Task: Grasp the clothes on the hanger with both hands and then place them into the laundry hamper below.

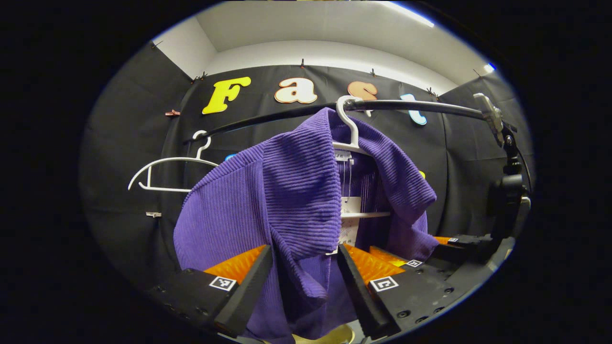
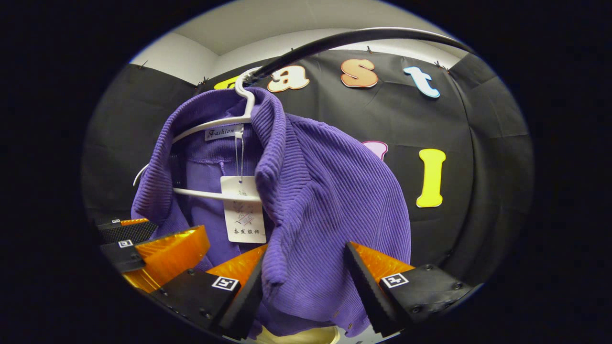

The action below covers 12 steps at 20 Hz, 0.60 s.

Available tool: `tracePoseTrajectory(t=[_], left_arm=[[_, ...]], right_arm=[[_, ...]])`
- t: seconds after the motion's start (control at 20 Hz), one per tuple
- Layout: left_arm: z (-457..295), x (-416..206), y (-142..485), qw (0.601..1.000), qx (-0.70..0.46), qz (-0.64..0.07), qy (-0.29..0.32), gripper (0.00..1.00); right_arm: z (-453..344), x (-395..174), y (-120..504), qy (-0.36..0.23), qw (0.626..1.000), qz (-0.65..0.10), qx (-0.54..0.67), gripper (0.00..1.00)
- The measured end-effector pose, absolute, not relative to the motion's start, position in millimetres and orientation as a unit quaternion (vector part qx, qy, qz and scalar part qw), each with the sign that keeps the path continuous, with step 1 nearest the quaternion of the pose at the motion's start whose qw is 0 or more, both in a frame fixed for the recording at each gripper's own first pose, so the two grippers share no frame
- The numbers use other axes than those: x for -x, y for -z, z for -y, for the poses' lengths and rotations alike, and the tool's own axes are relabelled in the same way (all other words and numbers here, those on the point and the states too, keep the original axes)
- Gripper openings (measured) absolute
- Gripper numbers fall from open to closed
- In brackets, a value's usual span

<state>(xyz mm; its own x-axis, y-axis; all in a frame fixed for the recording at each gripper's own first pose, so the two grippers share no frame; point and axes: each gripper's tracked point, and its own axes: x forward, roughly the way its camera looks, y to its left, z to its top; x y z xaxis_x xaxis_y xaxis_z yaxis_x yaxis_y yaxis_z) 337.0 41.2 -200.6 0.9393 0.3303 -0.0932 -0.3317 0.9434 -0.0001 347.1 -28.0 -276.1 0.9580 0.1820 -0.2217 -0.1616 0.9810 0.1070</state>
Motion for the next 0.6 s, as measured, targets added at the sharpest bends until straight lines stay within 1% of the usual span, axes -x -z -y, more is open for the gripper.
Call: tracePoseTrajectory(t=[0.1, 0.15, 0.3, 0.6], left_arm=[[-34, -337, 199, 0.986, 0.010, -0.041, -0.159, 0.78], [-32, -337, 201, 0.987, 0.012, -0.043, -0.155, 0.77], [-35, -340, 210, 0.985, 0.009, -0.054, -0.161, 0.77], [-69, -341, 229, 0.973, -0.004, -0.075, -0.216, 0.79]], right_arm=[[31, -351, 275, -0.086, 0.989, -0.114, -0.045, 0.93], [33, -353, 275, -0.084, 0.989, -0.114, -0.048, 0.92], [34, -354, 280, -0.088, 0.987, -0.122, -0.055, 0.92], [29, -355, 294, -0.087, 0.986, -0.128, -0.054, 0.93]])
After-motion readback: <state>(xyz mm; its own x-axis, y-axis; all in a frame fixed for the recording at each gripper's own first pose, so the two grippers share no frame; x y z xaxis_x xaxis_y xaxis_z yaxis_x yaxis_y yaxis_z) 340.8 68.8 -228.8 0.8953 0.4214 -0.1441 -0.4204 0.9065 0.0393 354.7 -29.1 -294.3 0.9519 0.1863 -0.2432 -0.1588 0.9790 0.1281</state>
